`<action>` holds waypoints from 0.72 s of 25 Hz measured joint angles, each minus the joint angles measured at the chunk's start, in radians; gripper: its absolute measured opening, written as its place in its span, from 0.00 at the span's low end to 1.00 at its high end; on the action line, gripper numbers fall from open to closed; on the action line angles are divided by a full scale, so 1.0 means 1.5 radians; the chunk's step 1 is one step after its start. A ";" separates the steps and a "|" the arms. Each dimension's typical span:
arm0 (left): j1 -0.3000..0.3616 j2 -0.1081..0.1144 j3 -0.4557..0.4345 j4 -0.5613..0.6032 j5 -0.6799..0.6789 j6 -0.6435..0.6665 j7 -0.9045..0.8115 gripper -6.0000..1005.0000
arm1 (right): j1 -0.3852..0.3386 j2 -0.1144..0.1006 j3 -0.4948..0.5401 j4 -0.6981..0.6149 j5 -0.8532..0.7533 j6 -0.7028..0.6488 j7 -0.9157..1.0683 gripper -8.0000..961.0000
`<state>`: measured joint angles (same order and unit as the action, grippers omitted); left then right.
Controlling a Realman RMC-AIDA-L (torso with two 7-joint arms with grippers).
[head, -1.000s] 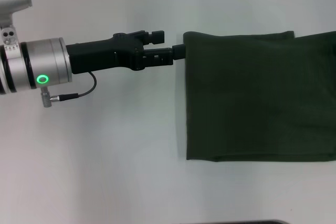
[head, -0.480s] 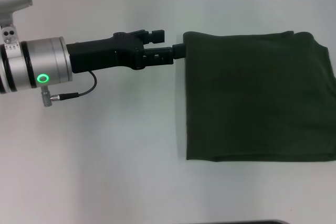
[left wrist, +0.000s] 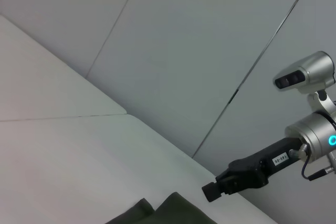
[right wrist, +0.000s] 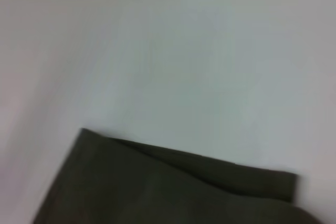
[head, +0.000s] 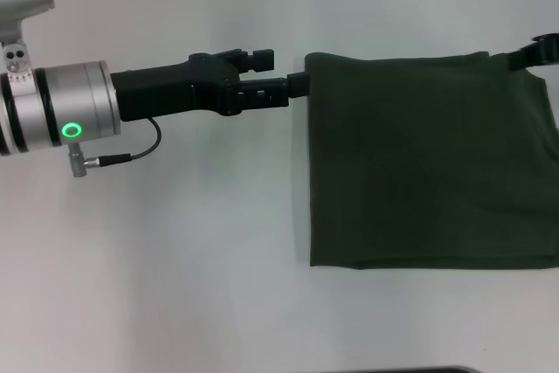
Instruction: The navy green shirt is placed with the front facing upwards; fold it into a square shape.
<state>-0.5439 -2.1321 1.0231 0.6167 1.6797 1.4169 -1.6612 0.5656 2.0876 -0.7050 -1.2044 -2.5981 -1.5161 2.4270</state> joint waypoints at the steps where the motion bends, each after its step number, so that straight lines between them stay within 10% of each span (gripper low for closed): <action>1: 0.000 0.000 0.000 0.000 0.000 0.000 0.000 0.91 | 0.000 0.000 -0.007 0.005 0.007 0.002 0.000 0.02; 18: 0.003 -0.001 0.000 0.000 0.000 -0.005 0.000 0.91 | -0.011 -0.010 -0.034 0.145 0.009 0.097 -0.026 0.02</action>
<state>-0.5393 -2.1331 1.0231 0.6167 1.6797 1.4090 -1.6613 0.5497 2.0722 -0.7558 -0.9863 -2.5852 -1.3705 2.3879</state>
